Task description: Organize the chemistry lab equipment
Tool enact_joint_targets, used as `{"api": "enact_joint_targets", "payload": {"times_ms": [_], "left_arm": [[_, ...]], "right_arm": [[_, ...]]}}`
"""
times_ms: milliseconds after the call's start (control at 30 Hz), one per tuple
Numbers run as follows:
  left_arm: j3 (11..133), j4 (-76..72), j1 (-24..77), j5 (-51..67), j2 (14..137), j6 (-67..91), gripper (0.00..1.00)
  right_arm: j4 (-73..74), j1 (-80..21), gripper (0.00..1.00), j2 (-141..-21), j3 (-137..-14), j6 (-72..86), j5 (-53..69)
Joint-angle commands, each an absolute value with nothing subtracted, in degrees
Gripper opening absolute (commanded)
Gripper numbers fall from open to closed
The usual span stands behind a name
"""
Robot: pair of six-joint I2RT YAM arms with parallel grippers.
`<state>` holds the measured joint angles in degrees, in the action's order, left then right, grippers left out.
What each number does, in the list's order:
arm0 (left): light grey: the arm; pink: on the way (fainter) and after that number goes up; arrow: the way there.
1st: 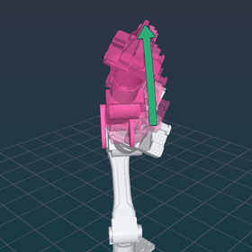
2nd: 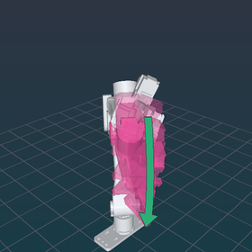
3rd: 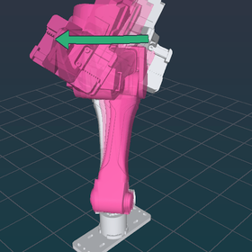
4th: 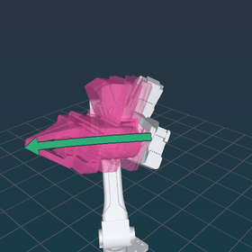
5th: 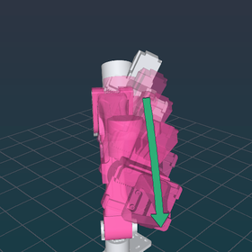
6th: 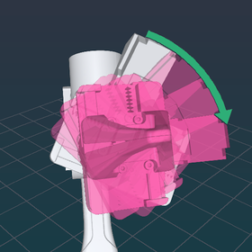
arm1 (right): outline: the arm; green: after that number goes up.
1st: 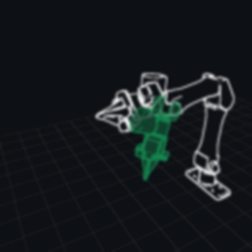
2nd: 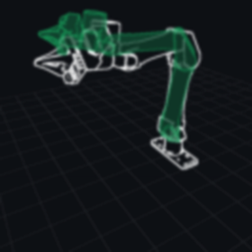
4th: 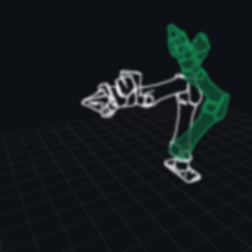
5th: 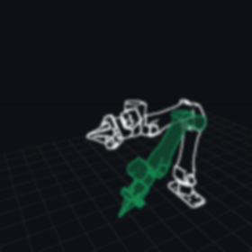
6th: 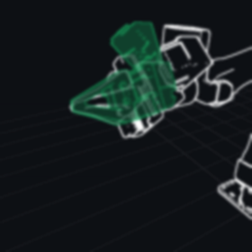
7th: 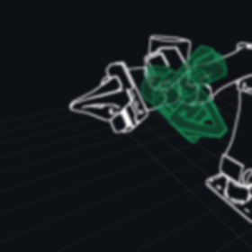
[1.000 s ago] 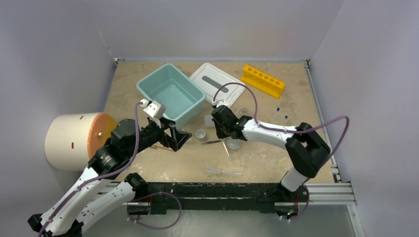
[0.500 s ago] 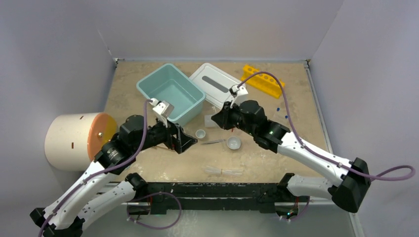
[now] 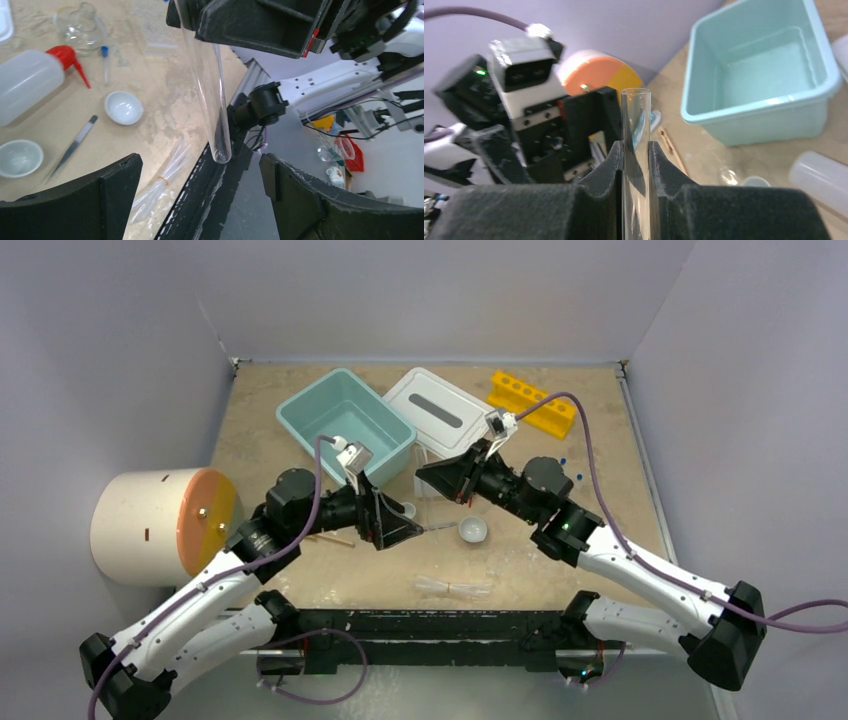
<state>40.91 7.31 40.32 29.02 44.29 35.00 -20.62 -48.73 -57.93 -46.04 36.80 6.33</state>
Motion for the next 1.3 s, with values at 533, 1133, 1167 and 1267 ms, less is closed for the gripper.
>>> {"api": "enact_joint_targets", "payload": {"times_ms": [533,1133,1167,1267], "left_arm": [[33.6,-38.81,40.61,43.88,49.71,55.09,0.77],[32.96,-42.83,40.61,45.13,52.12,56.21,0.21],[32.96,-42.62,40.61,45.13,52.05,56.1,0.17],[32.96,-41.92,40.66,45.22,51.65,55.48,0.08]], "right_arm": [[-51.61,-48.94,0.06,-54.42,-40.98,50.05,12.49],[-54.63,-48.93,0.06,-55.49,-39.11,51.81,11.25],[-54.54,-48.95,0.06,-55.58,-39.09,51.81,11.29],[-54.49,-48.95,0.08,-55.51,-38.73,51.81,11.55]]}}
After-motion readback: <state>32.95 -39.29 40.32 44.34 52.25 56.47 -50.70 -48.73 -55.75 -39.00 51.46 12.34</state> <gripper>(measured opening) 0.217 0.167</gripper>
